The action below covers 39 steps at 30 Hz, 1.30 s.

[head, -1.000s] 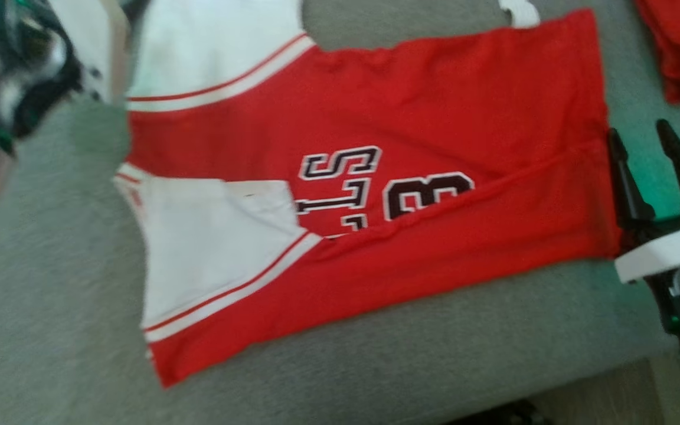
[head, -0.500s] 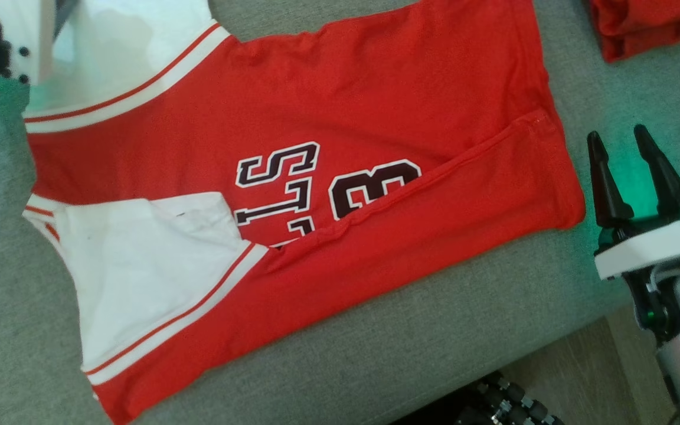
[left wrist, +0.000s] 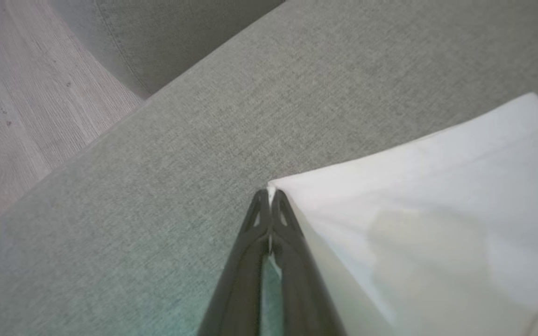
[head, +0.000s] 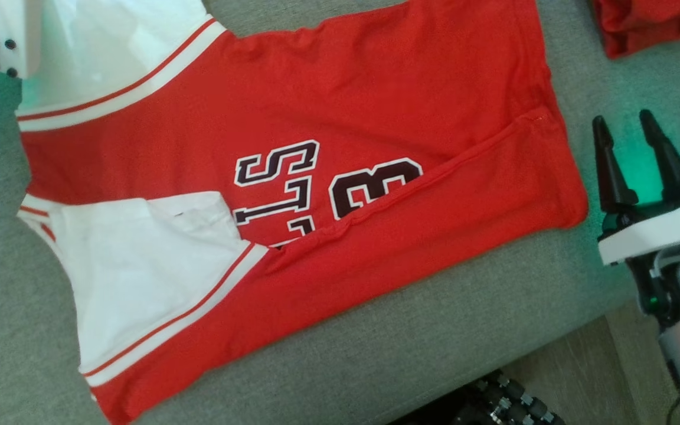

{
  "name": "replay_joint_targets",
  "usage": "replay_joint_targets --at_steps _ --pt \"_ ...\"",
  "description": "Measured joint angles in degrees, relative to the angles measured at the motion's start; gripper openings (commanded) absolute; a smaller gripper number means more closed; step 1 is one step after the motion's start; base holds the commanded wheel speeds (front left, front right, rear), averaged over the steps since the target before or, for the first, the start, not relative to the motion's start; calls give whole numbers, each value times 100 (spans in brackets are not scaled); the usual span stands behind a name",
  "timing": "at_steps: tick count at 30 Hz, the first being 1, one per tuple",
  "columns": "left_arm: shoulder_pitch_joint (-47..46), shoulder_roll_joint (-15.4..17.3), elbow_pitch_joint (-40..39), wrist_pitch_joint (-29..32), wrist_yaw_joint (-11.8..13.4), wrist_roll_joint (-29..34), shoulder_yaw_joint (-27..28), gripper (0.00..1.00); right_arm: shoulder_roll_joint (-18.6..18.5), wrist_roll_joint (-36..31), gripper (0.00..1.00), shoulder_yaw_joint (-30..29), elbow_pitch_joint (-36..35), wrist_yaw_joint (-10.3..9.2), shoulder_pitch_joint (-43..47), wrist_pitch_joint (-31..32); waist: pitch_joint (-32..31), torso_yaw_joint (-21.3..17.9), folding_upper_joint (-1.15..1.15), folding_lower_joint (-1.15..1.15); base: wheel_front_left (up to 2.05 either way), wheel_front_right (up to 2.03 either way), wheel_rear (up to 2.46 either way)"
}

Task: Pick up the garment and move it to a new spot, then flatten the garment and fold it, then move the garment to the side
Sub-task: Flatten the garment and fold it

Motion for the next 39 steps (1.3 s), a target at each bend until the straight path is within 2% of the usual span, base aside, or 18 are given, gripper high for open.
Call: replay_joint_targets --at_steps 6,16,21,30,31,33,39 --pt "1 -31 38 -365 -16 62 -9 0 -190 242 100 146 -41 0 -347 205 -27 94 0 0 0 0 0" --pt "-24 -197 123 -708 -226 75 -74 0 -699 1446 100 1165 -226 0 -1831 2001 -147 332 0 0 0 0 0" --pt "-129 -271 130 -770 -271 75 -118 0 -746 1846 100 1552 93 0 -2310 2492 -139 472 0 0 0 0 0" --pt "-206 -380 132 -869 -323 118 -238 0 -751 2184 100 2029 835 0 -3043 2740 -19 695 0 1 0 0 0" --pt "-206 -398 136 -886 -338 118 -242 0 -751 2218 98 2075 899 0 -3105 2741 -9 716 0 0 0 0 0" --pt "-216 -428 154 -914 -345 118 -250 0 -751 2276 87 2150 1020 0 -3200 2740 3 755 0 1 0 0 0" --pt "-265 -475 194 -1016 -363 118 -270 0 -762 2473 79 2345 1258 0 -3390 2673 14 856 0 1 0 0 0"
